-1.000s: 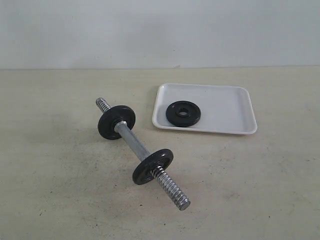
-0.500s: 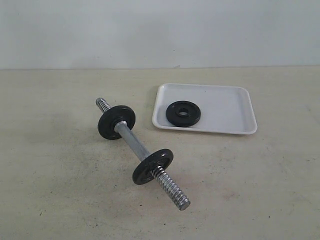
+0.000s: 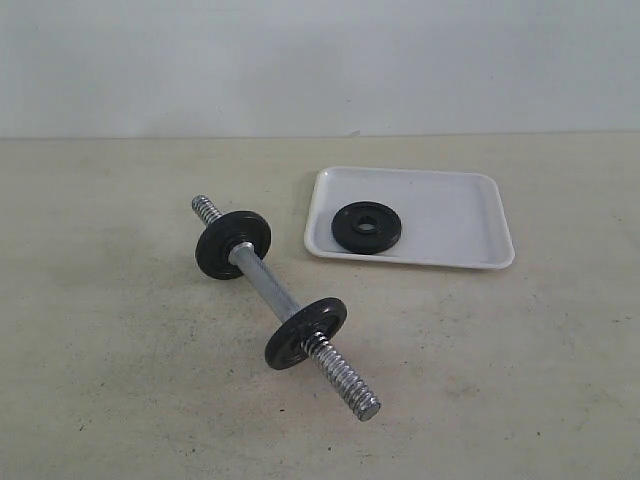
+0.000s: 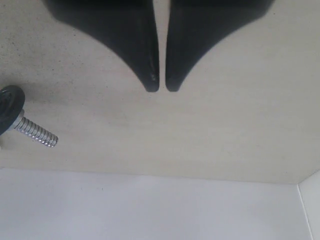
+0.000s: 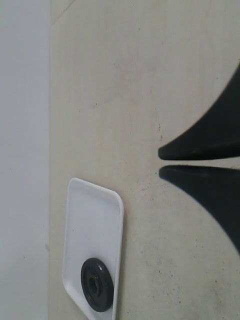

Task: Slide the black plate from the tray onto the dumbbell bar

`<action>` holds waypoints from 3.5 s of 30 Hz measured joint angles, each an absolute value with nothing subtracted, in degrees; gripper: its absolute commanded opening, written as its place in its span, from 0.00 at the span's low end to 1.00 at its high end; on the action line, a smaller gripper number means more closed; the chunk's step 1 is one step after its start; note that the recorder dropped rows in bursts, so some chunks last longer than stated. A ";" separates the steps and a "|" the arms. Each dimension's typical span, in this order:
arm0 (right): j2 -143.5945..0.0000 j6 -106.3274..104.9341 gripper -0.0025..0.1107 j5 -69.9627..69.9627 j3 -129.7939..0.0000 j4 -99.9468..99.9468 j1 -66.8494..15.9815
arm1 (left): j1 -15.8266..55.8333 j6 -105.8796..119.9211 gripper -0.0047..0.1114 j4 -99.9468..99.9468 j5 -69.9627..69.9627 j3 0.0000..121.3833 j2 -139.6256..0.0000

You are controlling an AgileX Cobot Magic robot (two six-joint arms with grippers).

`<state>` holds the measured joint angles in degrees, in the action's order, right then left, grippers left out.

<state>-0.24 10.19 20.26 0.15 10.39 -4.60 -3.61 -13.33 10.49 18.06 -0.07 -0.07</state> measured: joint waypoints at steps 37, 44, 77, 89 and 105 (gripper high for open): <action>-0.24 10.19 0.04 20.26 0.15 10.39 -4.60 | -3.61 -25.47 0.08 -24.68 13.33 -0.07 -0.07; -0.24 10.19 0.04 14.20 0.15 12.95 -4.60 | -3.61 -19.63 0.08 -37.77 15.97 0.00 -0.07; -0.16 52.52 0.04 -36.32 0.15 22.83 -4.60 | -3.57 105.23 0.08 -99.37 55.99 10.73 0.05; -0.16 56.57 0.04 -39.70 0.15 46.11 -4.60 | -3.57 102.11 0.08 -99.29 58.71 14.85 -0.22; -0.16 65.54 0.04 -38.33 0.15 53.38 -4.60 | -3.57 109.81 0.08 -99.51 60.43 27.31 -26.29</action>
